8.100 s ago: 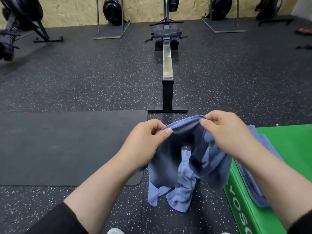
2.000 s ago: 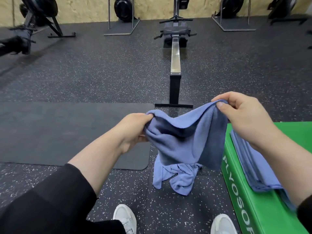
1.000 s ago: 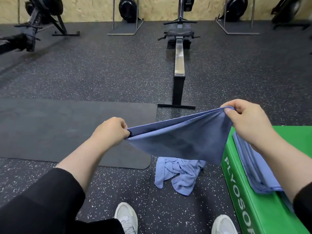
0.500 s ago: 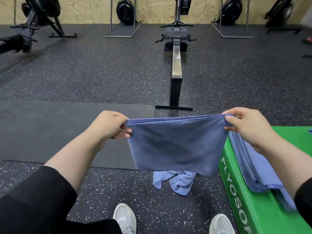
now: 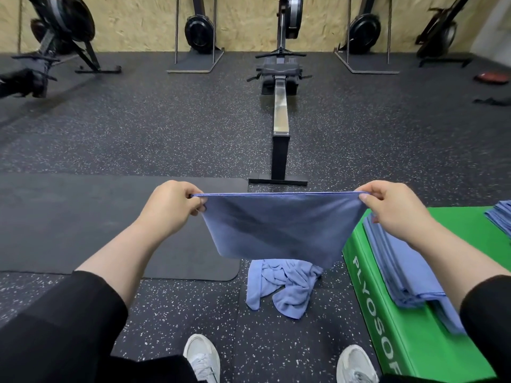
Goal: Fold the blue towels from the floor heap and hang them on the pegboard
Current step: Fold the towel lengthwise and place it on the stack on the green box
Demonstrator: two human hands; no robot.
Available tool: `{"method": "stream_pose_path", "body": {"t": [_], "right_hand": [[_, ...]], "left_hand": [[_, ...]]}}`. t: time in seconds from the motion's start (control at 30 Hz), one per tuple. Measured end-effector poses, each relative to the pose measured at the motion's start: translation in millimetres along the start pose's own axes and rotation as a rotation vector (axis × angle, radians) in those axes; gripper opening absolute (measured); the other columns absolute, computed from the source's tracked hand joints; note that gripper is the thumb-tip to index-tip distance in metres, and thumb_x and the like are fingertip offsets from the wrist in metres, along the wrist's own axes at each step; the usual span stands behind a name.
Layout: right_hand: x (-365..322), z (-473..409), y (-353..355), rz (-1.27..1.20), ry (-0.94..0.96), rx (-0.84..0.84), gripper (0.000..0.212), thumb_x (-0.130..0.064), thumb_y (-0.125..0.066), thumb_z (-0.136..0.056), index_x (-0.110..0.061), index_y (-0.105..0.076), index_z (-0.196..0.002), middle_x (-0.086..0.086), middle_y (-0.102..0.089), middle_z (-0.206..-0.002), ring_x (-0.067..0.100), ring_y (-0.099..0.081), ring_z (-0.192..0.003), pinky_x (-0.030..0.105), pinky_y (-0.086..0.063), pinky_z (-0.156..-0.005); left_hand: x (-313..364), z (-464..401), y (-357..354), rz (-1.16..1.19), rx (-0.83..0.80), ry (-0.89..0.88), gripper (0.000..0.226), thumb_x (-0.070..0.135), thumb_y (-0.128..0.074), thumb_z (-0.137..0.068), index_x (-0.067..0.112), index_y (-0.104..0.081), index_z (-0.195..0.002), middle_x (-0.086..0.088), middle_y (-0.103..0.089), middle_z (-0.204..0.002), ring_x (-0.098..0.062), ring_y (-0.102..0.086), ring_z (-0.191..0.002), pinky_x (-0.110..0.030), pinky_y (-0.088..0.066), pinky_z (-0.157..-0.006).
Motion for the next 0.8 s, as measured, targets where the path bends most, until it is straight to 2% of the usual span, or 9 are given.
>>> {"method": "stream_pose_path", "body": {"t": [0.1, 0.3, 0.37, 0.43, 0.5, 0.57, 0.63, 0.7, 0.8], "right_hand": [[-2, 6, 1, 0.176, 0.037, 0.007, 0.013, -0.021, -0.060, -0.099, -0.028, -0.071, -0.095, 0.000, -0.073, -0.087, 0.028, -0.065, -0.085, 0.039, -0.051, -0.079], [-8, 17, 2, 0.294, 0.047, 0.010, 0.015, -0.022, -0.057, -0.101, -0.019, -0.071, -0.105, 0.009, -0.072, -0.095, 0.035, -0.062, -0.094, 0.035, -0.038, -0.072], [-8, 18, 3, 0.298, 0.047, 0.014, 0.015, -0.020, -0.056, -0.101, -0.018, -0.070, -0.105, 0.010, -0.073, -0.095, 0.035, -0.062, -0.093, 0.034, -0.036, -0.070], [-8, 18, 4, 0.305, 0.048, 0.024, 0.015, -0.019, -0.056, -0.101, -0.016, -0.070, -0.105, 0.011, -0.072, -0.096, 0.035, -0.062, -0.093, 0.034, -0.035, -0.070], [-5, 16, 5, 0.314, 0.036, 0.029, 0.015, -0.019, -0.055, -0.101, -0.015, -0.070, -0.106, 0.012, -0.072, -0.097, 0.035, -0.063, -0.094, 0.034, -0.035, -0.070], [-1, 14, 5, 0.323, 0.005, 0.014, 0.015, -0.019, -0.055, -0.101, -0.015, -0.069, -0.104, 0.012, -0.072, -0.098, 0.035, -0.062, -0.093, 0.035, -0.038, -0.071], [2, 11, 3, 0.364, -0.035, -0.030, 0.014, -0.018, -0.053, -0.101, -0.017, -0.068, -0.100, 0.012, -0.072, -0.099, 0.033, -0.060, -0.090, 0.036, -0.040, -0.073], [2, 10, 0, 0.436, -0.083, -0.111, 0.014, -0.017, -0.052, -0.098, -0.020, -0.065, -0.094, 0.011, -0.072, -0.101, 0.030, -0.055, -0.086, 0.034, -0.039, -0.072], [-9, 9, -12, 0.464, -0.075, -0.233, 0.015, -0.020, -0.055, -0.094, -0.022, -0.068, -0.102, 0.006, -0.072, -0.108, 0.027, -0.060, -0.093, 0.033, -0.044, -0.078]], "left_hand": [[-3, 1, 0, 0.000, 0.000, 0.009, 0.019, 0.019, -0.064, -0.096, 0.021, -0.073, -0.080, 0.012, -0.075, -0.071, -0.009, -0.072, -0.073, -0.028, -0.052, -0.067], [-5, 6, 2, 0.077, 0.003, 0.029, 0.017, 0.019, -0.065, -0.094, 0.020, -0.074, -0.080, 0.007, -0.075, -0.073, -0.013, -0.072, -0.071, -0.027, -0.049, -0.063], [-2, 7, 4, 0.095, 0.037, 0.021, 0.016, 0.020, -0.068, -0.093, 0.018, -0.074, -0.078, 0.006, -0.071, -0.070, -0.012, -0.065, -0.063, -0.025, -0.041, -0.056], [1, 7, 5, 0.124, 0.057, 0.016, 0.017, 0.023, -0.070, -0.093, 0.015, -0.073, -0.077, 0.010, -0.061, -0.061, -0.007, -0.049, -0.052, -0.025, -0.034, -0.052], [3, 6, 4, 0.199, 0.036, -0.007, 0.020, 0.027, -0.068, -0.094, 0.015, -0.071, -0.079, 0.011, -0.058, -0.059, -0.004, -0.045, -0.054, -0.028, -0.040, -0.057], [8, 5, 2, 0.309, 0.022, -0.044, 0.023, 0.032, -0.065, -0.095, 0.012, -0.069, -0.084, -0.001, -0.062, -0.071, -0.009, -0.050, -0.068, -0.044, -0.054, -0.074], [18, 5, 1, 0.464, 0.038, -0.066, 0.026, 0.028, -0.064, -0.097, 0.006, -0.066, -0.086, -0.004, -0.058, -0.074, -0.013, -0.051, -0.074, -0.050, -0.056, -0.085], [35, 5, 0, 0.561, 0.063, -0.102, 0.027, 0.026, -0.063, -0.099, 0.004, -0.063, -0.083, -0.001, -0.054, -0.072, -0.013, -0.048, -0.073, -0.041, -0.051, -0.076], [67, 6, -7, 0.477, 0.061, -0.186, 0.022, 0.030, -0.061, -0.099, 0.015, -0.067, -0.085, 0.003, -0.055, -0.070, -0.007, -0.044, -0.066, -0.028, -0.039, -0.066]]}}
Point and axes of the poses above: each hand's wrist, its own z-axis away from the middle knuckle, its own y-axis out of the back of the hand, x = y × z, the point moved 5 cm from there along -z, towards the middle knuckle
